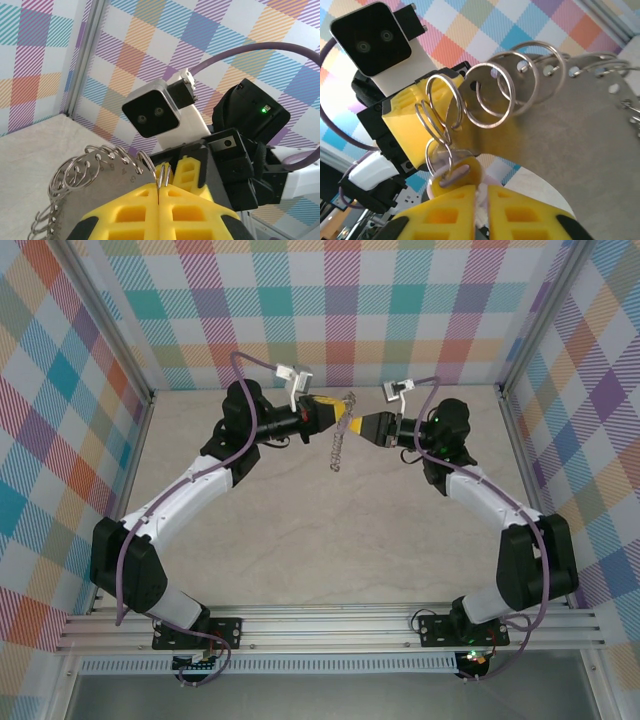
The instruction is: Put the keys on the keyring
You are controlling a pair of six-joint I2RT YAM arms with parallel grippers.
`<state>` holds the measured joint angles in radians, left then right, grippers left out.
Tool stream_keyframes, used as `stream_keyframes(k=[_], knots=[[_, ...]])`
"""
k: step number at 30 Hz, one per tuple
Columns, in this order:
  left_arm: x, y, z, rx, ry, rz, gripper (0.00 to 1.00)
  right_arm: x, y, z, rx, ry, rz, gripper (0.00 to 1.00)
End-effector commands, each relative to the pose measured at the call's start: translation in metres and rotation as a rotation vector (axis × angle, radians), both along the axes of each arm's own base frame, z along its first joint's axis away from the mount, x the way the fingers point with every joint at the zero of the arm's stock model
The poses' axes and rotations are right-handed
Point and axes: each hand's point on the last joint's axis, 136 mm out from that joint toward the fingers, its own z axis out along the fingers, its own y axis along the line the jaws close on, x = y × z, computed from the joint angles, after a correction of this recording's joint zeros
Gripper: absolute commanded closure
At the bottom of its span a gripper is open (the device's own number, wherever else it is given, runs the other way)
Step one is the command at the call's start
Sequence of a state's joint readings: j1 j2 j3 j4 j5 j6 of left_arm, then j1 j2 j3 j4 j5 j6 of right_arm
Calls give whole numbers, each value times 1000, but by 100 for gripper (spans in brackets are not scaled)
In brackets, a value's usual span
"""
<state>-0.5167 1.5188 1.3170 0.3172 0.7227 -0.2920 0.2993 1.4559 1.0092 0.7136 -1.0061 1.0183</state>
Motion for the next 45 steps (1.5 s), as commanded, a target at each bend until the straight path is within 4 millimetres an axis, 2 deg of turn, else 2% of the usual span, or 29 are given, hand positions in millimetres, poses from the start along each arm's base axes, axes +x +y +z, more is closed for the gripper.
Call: stream_keyframes(k=[1, 4, 7, 10, 13, 21, 27, 34, 45], knots=[[-13, 2, 28, -52, -78, -10, 100, -16, -17, 4, -53, -56, -55, 83], [-13, 1, 28, -55, -75, -17, 100, -24, -30, 5, -73, -67, -96, 80], [-14, 0, 28, -62, -68, -26, 100, -29, -34, 13, -84, -95, -126, 71], [-15, -1, 27, -67, -63, -39, 100, -29, -36, 29, -64, -139, -139, 61], [-16, -2, 27, -72, -60, -47, 100, -25, -36, 45, -42, -191, -161, 57], [-23, -5, 28, -76, -59, -84, 100, -5, -31, 68, 37, -258, -156, 58], [-26, -7, 29, -76, -58, -97, 100, 3, -27, 73, 80, -275, -129, 61], [-25, -9, 29, -75, -57, -97, 100, 0, -22, 73, 103, -282, -94, 66], [-24, -11, 29, -76, -57, -97, 100, -8, -12, 66, 104, -278, -46, 65]])
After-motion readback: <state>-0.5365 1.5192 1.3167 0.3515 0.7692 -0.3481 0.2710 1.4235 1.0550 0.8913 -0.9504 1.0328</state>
